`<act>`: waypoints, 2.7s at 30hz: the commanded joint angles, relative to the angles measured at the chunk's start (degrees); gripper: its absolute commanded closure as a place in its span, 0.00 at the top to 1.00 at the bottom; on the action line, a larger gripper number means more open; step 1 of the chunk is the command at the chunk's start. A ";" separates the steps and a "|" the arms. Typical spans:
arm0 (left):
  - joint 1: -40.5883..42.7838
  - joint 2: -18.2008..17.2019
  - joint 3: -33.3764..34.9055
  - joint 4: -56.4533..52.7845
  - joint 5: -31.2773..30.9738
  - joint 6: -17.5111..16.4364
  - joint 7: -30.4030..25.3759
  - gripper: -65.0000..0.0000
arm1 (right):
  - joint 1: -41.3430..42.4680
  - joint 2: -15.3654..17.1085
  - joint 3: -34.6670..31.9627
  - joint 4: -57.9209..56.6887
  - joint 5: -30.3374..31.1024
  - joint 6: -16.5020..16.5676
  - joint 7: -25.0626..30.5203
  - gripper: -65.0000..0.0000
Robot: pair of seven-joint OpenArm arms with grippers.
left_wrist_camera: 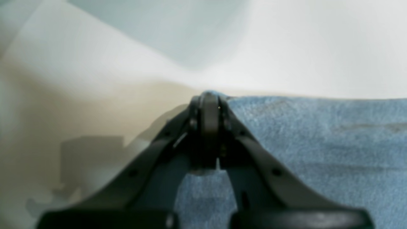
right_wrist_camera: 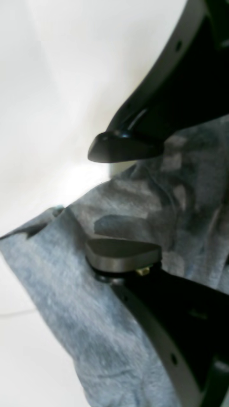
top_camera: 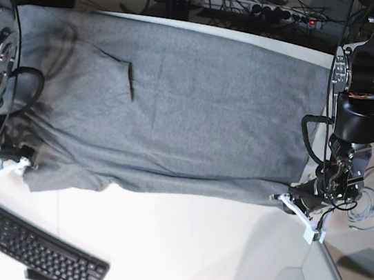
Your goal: Layout the t-shirt on the table in an organized manner, then fold the t-shirt properly
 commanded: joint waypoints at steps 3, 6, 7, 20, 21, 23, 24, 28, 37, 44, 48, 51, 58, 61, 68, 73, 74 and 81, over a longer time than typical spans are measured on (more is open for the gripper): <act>-1.60 -0.81 -0.02 1.04 -0.52 -0.26 -1.18 0.00 | 1.94 0.99 -1.80 -0.31 0.11 0.32 2.83 0.55; -1.60 -0.81 -0.02 1.04 -0.52 -0.26 -1.18 0.00 | 1.68 0.81 -6.72 -1.54 -1.74 0.23 3.18 0.55; -1.60 -0.81 -0.02 1.04 -0.52 -0.26 -1.18 0.00 | 1.68 0.72 -6.90 -2.24 -1.74 0.23 3.88 0.55; -1.60 -0.81 -0.02 1.04 -0.52 -0.26 -1.18 0.00 | 1.76 0.11 -7.16 -3.65 -1.82 -3.55 6.70 0.00; -1.60 -0.81 -0.02 1.04 -0.52 -0.26 -1.18 0.00 | 1.76 0.11 -7.16 -3.56 -1.82 -3.55 6.78 0.00; -1.60 -0.81 -0.02 1.04 -0.52 -0.26 -1.18 0.00 | 1.76 0.11 -7.16 -1.19 -1.82 -3.46 6.78 0.00; -1.60 -0.72 -0.02 1.04 -0.52 -0.26 -1.10 0.00 | 1.15 0.11 -7.16 0.92 -1.82 -3.46 6.61 0.00; -1.60 -0.81 -0.02 3.23 -0.52 -0.26 -0.74 0.00 | -0.96 0.19 -7.16 8.66 -1.82 -3.46 5.47 0.00; -0.10 -0.63 -0.46 13.43 -0.61 -0.26 4.18 0.00 | -1.05 0.19 -7.25 12.26 -1.82 -3.37 1.60 0.00; 1.31 -0.81 -0.54 13.70 -0.61 -0.26 4.18 0.00 | -1.93 0.28 -7.25 14.20 -1.91 0.32 1.51 0.00; 1.83 -0.89 -0.54 13.26 -0.61 -0.35 4.88 0.00 | -5.89 0.37 -6.99 22.02 -1.91 0.32 -3.77 0.00; 3.15 -1.51 -0.63 14.49 -0.61 -0.35 4.97 0.00 | -9.23 0.37 -6.99 29.49 -1.91 0.32 -6.67 0.00; 6.40 -2.74 -0.72 18.97 -1.05 -0.52 9.63 0.00 | -14.85 0.37 -6.90 40.92 -1.91 0.32 -13.61 0.00; 8.78 -2.83 -0.72 24.25 -1.14 -0.52 12.27 0.00 | -16.87 0.37 -6.81 43.74 -1.91 0.32 -15.28 0.00; 14.67 -3.97 -0.72 32.77 -1.14 -0.52 15.69 0.00 | -22.15 0.37 -6.72 48.83 -1.91 0.32 -17.13 0.00; 17.92 -4.59 -0.72 33.39 -1.14 -0.61 15.69 0.00 | -25.84 0.37 -6.02 53.67 -1.91 0.32 -21.35 0.00; 18.45 -4.76 -0.72 33.39 -1.14 -0.61 15.69 0.00 | -26.63 0.19 -4.61 54.55 -1.91 0.32 -21.96 0.00; 19.94 -6.08 -0.72 33.48 -1.14 -0.70 15.69 0.00 | -31.20 0.02 -0.83 60.61 -1.82 0.32 -25.74 0.00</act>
